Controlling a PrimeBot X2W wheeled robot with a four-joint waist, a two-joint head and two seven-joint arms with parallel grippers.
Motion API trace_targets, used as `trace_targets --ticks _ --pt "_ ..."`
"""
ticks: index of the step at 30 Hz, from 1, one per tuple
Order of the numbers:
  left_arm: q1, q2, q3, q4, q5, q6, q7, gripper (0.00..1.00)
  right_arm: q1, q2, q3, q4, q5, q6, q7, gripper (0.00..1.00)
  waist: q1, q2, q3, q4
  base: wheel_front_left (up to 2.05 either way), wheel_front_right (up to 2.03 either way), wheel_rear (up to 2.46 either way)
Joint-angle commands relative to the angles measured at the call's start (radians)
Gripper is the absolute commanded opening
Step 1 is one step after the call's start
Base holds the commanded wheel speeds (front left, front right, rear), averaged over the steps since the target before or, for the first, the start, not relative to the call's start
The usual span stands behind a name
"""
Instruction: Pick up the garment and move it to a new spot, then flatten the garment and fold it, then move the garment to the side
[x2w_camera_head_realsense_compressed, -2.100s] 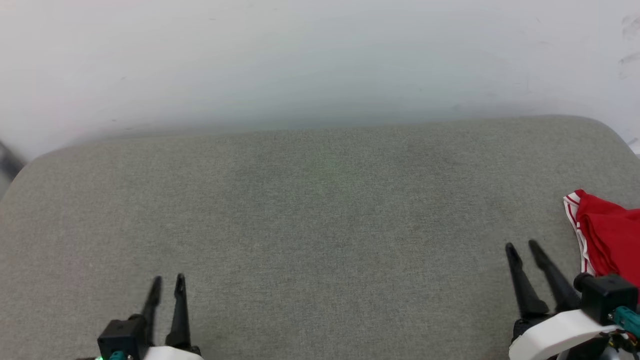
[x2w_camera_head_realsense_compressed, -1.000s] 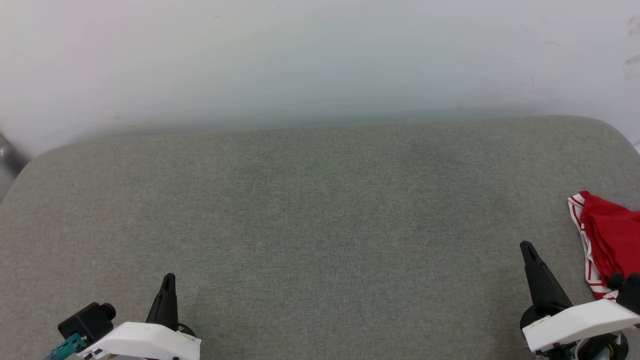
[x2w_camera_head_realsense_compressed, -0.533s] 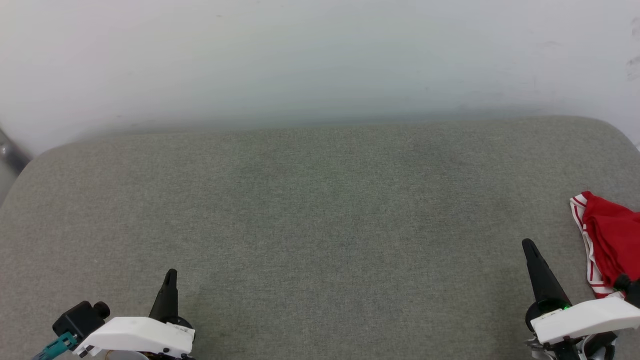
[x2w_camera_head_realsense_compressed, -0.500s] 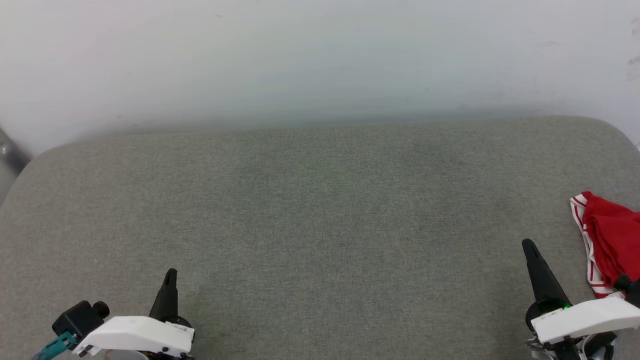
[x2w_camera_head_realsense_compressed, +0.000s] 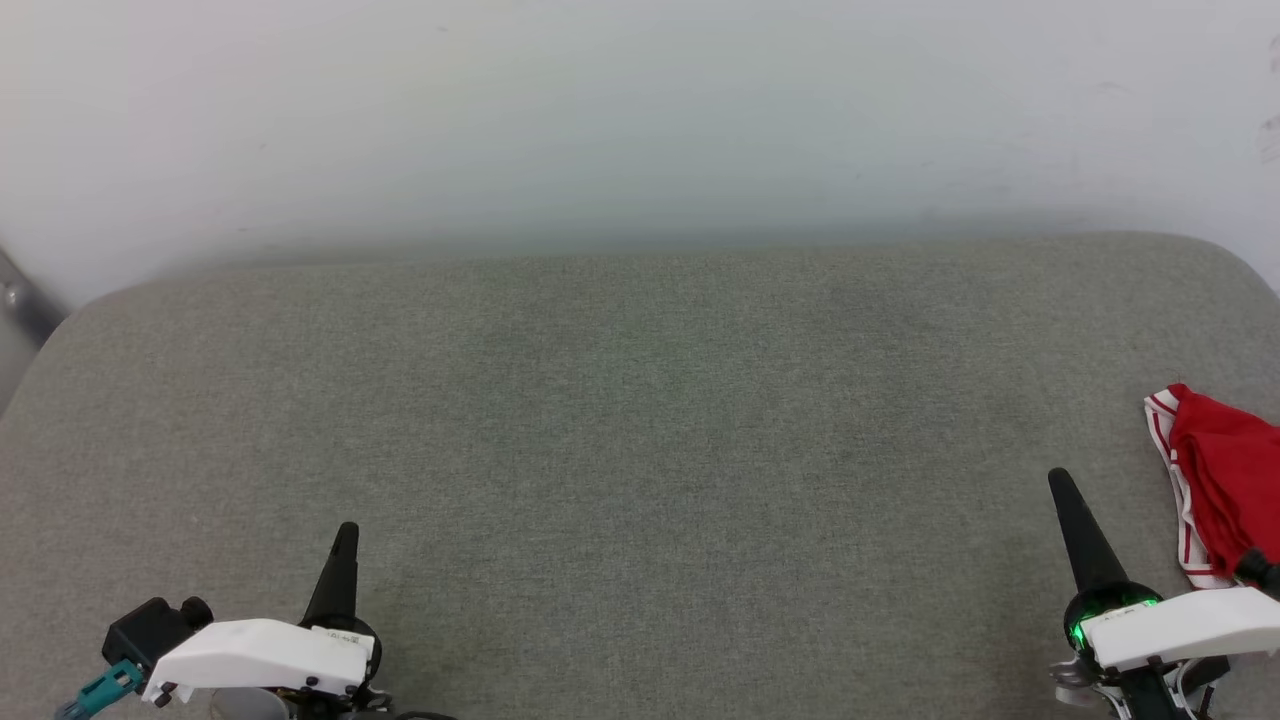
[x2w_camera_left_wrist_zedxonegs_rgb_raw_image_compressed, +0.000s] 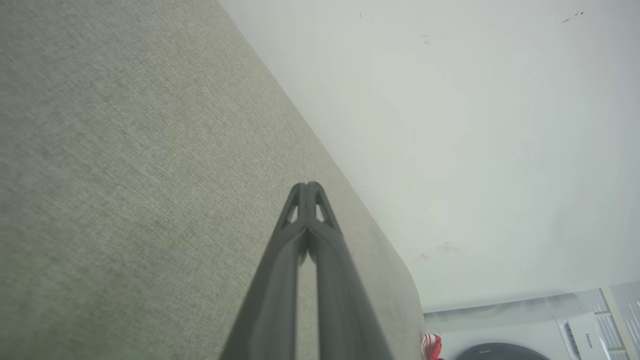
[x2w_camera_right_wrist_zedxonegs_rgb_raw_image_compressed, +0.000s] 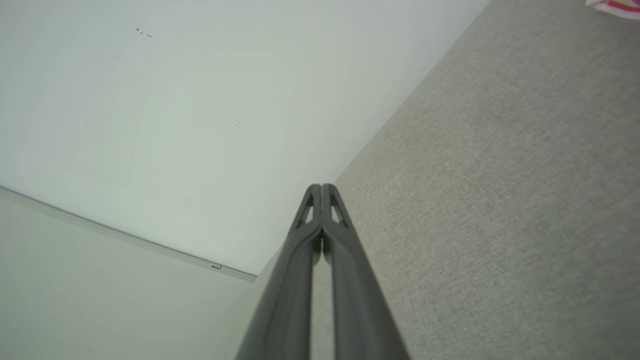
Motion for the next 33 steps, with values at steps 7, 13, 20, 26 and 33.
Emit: trace_targets --ticks 7,13,20,26,33 --pt "-0.033 -0.011 0.024 0.003 -0.073 -0.023 0.023 0.00 -0.034 0.004 -0.009 0.012 0.088 0.000 0.009 0.00 -0.0001 0.0000 0.001 0.002 0.00 0.00 0.00" --pt "-0.040 -0.020 0.037 0.011 -0.123 -0.037 0.037 0.00 -0.042 0.006 -0.013 0.024 0.147 0.000 0.016 0.00 -0.0001 0.0000 0.001 0.004 0.00 0.00 0.00" --pt "-0.050 -0.031 0.053 0.019 -0.177 -0.053 0.054 0.00 -0.048 0.009 -0.018 0.038 0.213 0.000 0.021 0.00 -0.0001 0.0000 0.002 0.007 0.00 0.00 0.00" --pt "-0.057 -0.040 0.063 0.024 -0.215 -0.063 0.066 0.00 -0.055 0.011 -0.022 0.046 0.256 0.000 0.025 0.00 -0.0001 0.0000 0.003 0.008 0.00 0.00 0.00" --pt "-0.063 -0.049 0.078 0.032 -0.264 -0.077 0.081 0.00 -0.060 0.013 -0.027 0.060 0.315 0.000 0.030 0.00 -0.0001 0.0000 0.004 0.011 0.00 0.00 0.00"
